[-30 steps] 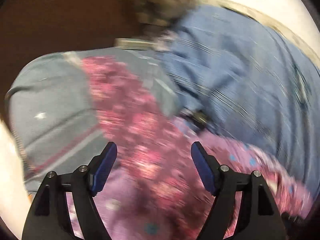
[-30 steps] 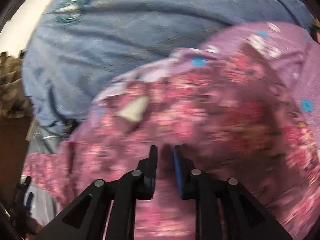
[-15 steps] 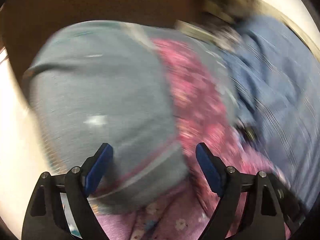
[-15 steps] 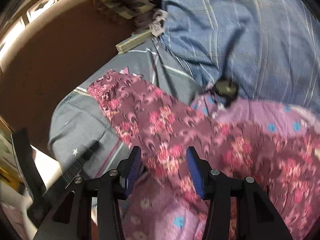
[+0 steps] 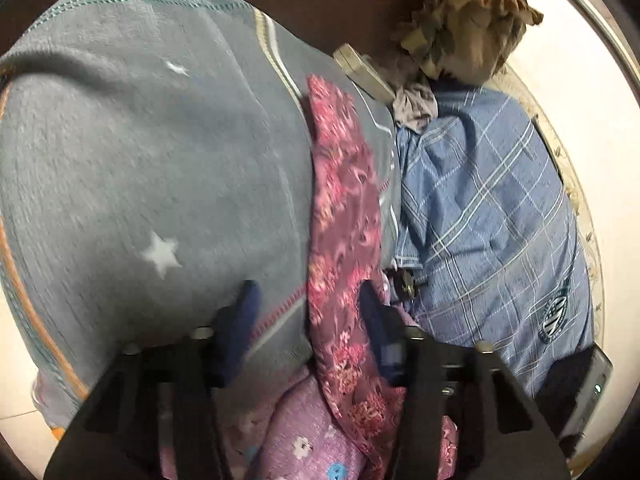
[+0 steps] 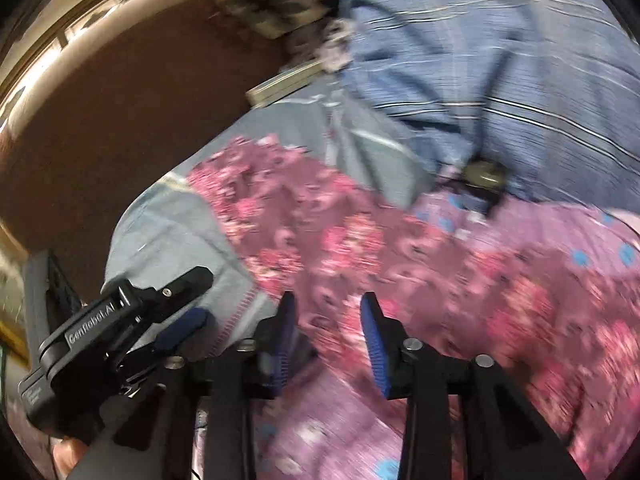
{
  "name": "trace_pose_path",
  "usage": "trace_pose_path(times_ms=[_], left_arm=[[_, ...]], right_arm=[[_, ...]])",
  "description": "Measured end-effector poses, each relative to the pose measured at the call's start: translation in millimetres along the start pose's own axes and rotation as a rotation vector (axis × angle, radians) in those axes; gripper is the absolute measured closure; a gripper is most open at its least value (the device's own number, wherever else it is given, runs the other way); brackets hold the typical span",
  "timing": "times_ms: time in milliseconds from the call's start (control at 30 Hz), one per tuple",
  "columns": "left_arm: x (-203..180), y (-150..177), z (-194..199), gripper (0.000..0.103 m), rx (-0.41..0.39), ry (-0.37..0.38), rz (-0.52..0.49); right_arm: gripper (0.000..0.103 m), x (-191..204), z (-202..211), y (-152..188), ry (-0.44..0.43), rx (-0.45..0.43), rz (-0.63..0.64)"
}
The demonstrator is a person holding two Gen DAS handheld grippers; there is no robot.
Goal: Fold small clothes
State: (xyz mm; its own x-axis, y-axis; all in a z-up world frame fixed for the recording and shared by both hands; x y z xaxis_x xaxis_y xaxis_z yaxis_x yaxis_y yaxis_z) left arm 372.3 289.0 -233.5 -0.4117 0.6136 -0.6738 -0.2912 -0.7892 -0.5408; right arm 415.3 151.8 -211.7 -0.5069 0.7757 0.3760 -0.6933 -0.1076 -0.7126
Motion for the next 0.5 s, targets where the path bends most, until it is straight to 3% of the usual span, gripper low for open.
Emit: trace_pose_path(times_ms=[67,133,233,300,333,367,400,500], left_arm=[[6.9,-3.8,-1.1,0.063,0.02,0.026,0.049],[5.5,-6.4,-3.4,0.064,0.038,0.056,0.063],[1.8,-6.7,-4.8,0.063,0.055,0.066,0.038],[3.7,-8.9,0.5,0.058,0.057,0.073,0.038],[2.0,-9.1,0.0,0.057,0.059,0.077,0.035],[0.1,-8.3,-0.7,0.055,0.063,0.08,0.029],[-1.8,-6.3,-1.5,0.052,0.071,0.082,0.023],[-12.1,6.9,-7.9,0.047,0.133,0.121,-0.007]], right_arm=[[0.032,12.8,-20.8,8.2,-0.035,0.053,0.007],[0.033,19.6,-39.8,21.3,0.007,0.097,0.074],[0.033,19.4,-52.6,35.4,0.046,0.105,0.134],[0.037,6.7,-61.7,36.0,0.116,0.084,0.134],[0.047,1.7,-64.3,35.3,0.125,0.077,0.122],[0.086,-2.4,-66.5,34.6,0.126,0.075,0.117],[0.099,-8.0,-65.4,32.8,0.143,0.064,0.116],[0.099,-13.2,-43.8,21.2,0.099,-0.024,0.081]])
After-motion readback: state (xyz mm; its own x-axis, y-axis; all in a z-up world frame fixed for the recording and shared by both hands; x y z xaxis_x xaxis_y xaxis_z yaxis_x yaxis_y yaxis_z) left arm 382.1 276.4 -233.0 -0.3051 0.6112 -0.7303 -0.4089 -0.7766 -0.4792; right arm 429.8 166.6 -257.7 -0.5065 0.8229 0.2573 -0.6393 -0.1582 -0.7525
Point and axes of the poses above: each gripper's, at about its wrist camera, not at the fingertips, and z roughly against the way its jaws point, x to its left, y to its underside, the point moved 10 cm from there along -z, roughly the way its jaws point, and after that the axes turned 9 degrees about -x, right-handed, at the moved point
